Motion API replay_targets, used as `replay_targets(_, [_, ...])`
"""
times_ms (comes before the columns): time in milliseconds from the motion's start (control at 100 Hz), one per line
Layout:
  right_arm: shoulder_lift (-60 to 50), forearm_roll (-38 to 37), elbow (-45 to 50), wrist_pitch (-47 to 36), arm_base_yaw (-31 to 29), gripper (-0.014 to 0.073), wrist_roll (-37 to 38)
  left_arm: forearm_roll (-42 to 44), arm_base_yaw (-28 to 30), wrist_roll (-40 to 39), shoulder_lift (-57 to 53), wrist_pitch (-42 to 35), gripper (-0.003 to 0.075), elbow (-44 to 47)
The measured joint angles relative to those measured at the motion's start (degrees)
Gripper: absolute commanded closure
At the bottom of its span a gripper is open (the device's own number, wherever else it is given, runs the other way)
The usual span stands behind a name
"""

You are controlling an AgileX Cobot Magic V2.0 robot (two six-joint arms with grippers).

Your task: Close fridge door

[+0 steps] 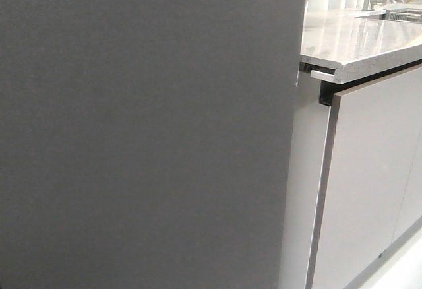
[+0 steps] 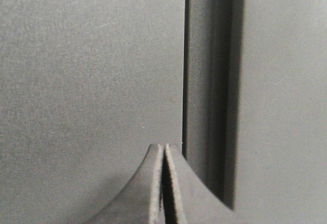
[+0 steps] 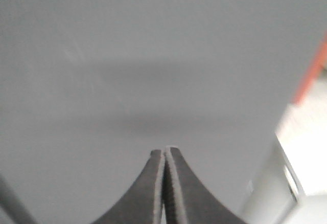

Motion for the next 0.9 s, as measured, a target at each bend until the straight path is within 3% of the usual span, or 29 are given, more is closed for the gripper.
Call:
replay_targets(340, [-25.24, -1.24, 24.33, -3.34, 0.0, 0.0636, 6.97, 0.0, 0.0, 0.0, 0.0, 0.0, 0.074, 0.0])
replay_targets(560, [-35.3, -1.29, 35.93, -6.65, 0.0, 0.0637, 9.24, 0.0, 0.0, 0.0, 0.0, 0.0, 0.074, 0.0])
replay_targets(900, [-40.04, -1.29, 40.56, -9.34, 0.0, 0.0638, 9.46, 0.0, 0.0, 0.0, 0.0, 0.0, 0.074, 0.0])
